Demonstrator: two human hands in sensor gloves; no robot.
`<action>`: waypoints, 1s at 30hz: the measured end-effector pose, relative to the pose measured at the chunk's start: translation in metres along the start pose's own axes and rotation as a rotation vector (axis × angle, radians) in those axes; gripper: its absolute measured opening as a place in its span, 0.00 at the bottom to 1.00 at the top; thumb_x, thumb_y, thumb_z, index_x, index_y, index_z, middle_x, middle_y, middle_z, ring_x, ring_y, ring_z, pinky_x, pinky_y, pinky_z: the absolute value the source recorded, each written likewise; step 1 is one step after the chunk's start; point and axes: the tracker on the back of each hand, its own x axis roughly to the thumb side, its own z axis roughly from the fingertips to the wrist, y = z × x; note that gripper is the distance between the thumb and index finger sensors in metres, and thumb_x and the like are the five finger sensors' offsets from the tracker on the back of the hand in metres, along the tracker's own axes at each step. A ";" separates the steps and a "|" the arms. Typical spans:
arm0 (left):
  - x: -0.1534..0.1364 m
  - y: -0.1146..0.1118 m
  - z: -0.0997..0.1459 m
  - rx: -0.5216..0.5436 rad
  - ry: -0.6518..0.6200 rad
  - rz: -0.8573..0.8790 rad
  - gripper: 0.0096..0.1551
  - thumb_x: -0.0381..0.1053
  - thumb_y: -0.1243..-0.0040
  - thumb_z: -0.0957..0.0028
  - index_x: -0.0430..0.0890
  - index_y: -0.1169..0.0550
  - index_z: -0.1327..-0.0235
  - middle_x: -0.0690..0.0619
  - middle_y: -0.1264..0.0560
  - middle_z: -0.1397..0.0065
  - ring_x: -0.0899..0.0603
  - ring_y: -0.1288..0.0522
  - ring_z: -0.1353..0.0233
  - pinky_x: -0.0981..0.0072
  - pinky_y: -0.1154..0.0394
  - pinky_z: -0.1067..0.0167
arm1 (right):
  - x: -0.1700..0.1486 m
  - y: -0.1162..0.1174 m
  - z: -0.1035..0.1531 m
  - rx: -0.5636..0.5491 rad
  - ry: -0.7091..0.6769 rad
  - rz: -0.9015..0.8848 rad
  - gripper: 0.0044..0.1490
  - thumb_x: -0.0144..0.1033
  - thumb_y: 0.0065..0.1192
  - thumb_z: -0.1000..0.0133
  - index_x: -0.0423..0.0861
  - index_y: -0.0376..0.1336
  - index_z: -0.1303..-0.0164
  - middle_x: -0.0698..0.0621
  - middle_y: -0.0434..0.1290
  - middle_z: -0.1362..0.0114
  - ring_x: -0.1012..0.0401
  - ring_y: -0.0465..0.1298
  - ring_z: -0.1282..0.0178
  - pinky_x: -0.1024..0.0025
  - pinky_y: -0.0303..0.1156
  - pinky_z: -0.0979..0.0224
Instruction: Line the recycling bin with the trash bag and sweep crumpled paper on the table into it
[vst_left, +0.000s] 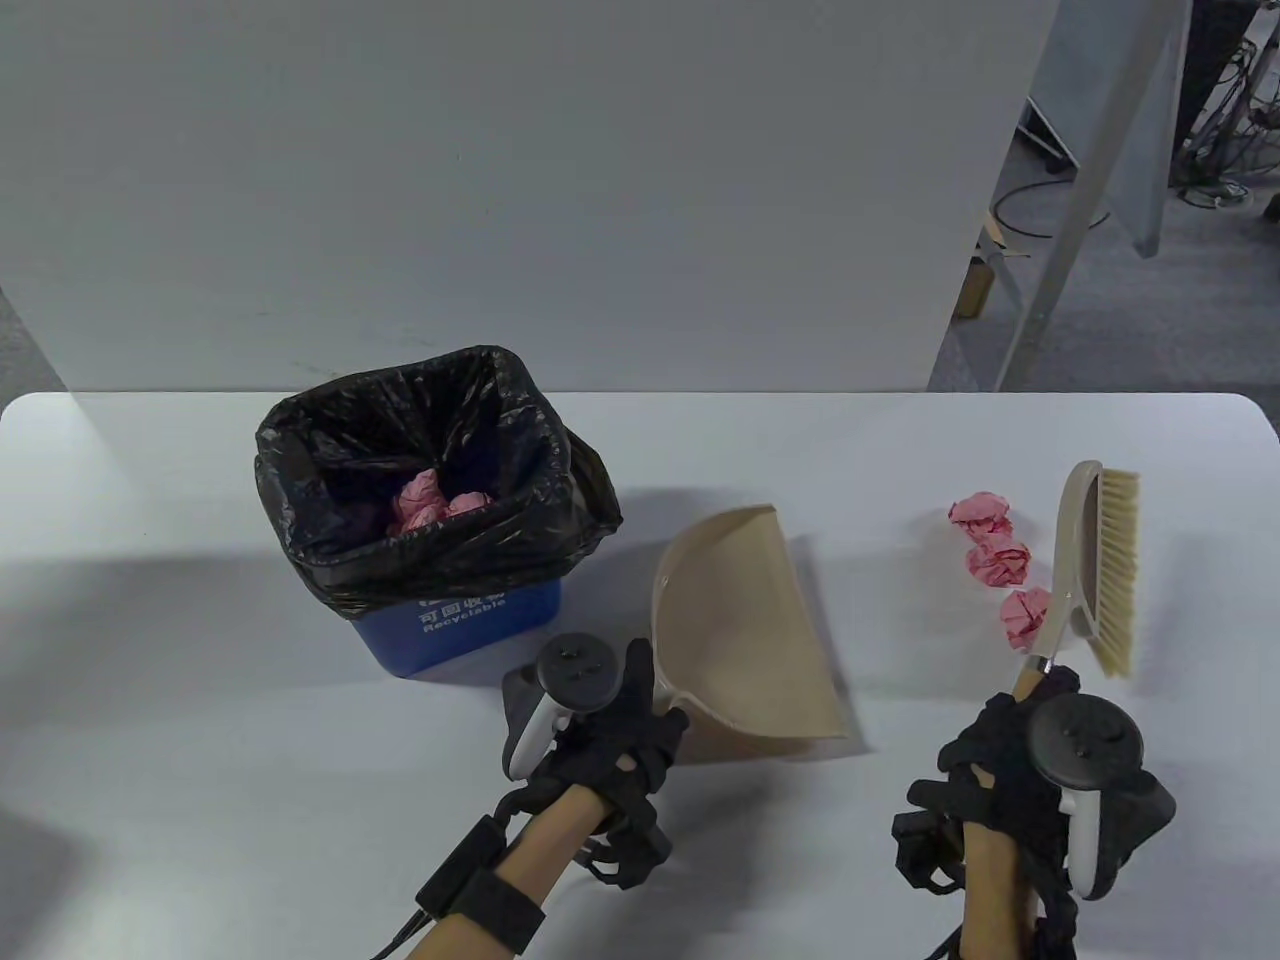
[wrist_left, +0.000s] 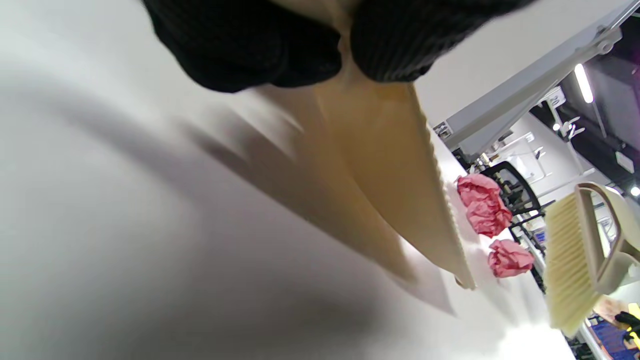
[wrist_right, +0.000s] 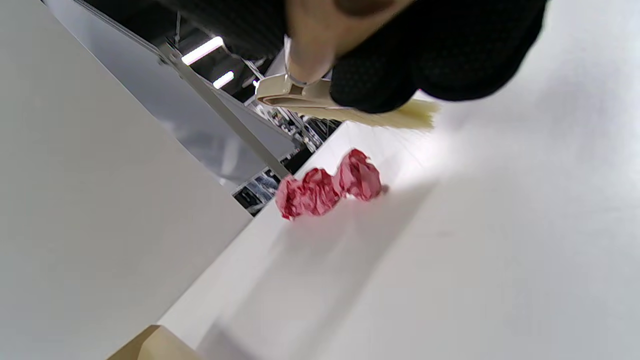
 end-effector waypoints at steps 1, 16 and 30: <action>0.000 -0.001 0.000 -0.009 0.009 -0.003 0.50 0.47 0.40 0.37 0.37 0.56 0.16 0.37 0.41 0.19 0.44 0.24 0.36 0.54 0.18 0.46 | -0.001 0.003 -0.003 0.020 0.007 -0.004 0.40 0.31 0.46 0.33 0.31 0.40 0.16 0.25 0.58 0.25 0.43 0.72 0.41 0.45 0.73 0.41; -0.001 -0.003 0.002 -0.041 0.090 0.002 0.51 0.47 0.41 0.37 0.35 0.58 0.17 0.34 0.42 0.19 0.43 0.25 0.36 0.54 0.18 0.45 | 0.002 0.034 -0.016 0.112 -0.042 0.126 0.38 0.32 0.47 0.33 0.36 0.43 0.15 0.28 0.60 0.24 0.45 0.73 0.42 0.48 0.74 0.41; -0.001 -0.002 0.001 -0.034 0.133 -0.014 0.51 0.48 0.42 0.37 0.35 0.59 0.17 0.33 0.43 0.20 0.43 0.25 0.35 0.55 0.18 0.46 | 0.026 0.052 0.005 0.321 -0.240 0.166 0.38 0.32 0.48 0.33 0.35 0.44 0.15 0.29 0.62 0.25 0.45 0.75 0.44 0.49 0.75 0.43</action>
